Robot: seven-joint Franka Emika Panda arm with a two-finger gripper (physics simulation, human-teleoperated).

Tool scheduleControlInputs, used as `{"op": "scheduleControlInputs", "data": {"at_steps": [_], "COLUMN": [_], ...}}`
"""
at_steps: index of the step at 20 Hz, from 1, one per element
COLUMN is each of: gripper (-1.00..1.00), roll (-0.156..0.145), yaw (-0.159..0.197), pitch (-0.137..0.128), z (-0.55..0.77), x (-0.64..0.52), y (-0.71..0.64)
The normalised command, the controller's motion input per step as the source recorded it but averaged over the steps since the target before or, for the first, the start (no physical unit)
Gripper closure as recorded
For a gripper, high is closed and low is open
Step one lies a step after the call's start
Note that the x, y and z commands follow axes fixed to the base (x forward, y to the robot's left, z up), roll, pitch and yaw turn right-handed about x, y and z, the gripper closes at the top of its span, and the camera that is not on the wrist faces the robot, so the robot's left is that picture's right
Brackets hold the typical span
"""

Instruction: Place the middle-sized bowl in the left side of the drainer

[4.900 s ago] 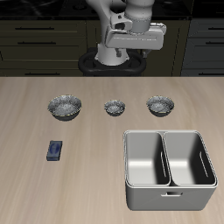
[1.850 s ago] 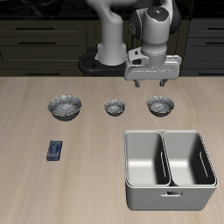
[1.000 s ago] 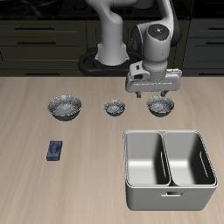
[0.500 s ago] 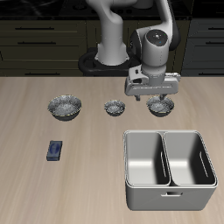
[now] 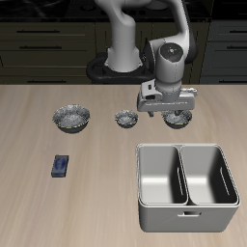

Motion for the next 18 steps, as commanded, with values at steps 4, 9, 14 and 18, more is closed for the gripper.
{"op": "scheduleControlInputs", "data": {"at_steps": [4,9,14,18], "gripper": [-1.00,1.00,1.00,1.00], "roll": [0.040,0.032,0.010,0.005], "yaw": [-0.017,-0.004,-0.026,-0.009], "pitch": [0.018,0.014,0.021,-0.012], "z": [-0.17,-0.11,-0.03,0.08], "x": [-0.04,-0.03,0.02,0.03], "y": [0.05,0.02,-0.04,-0.02]}}
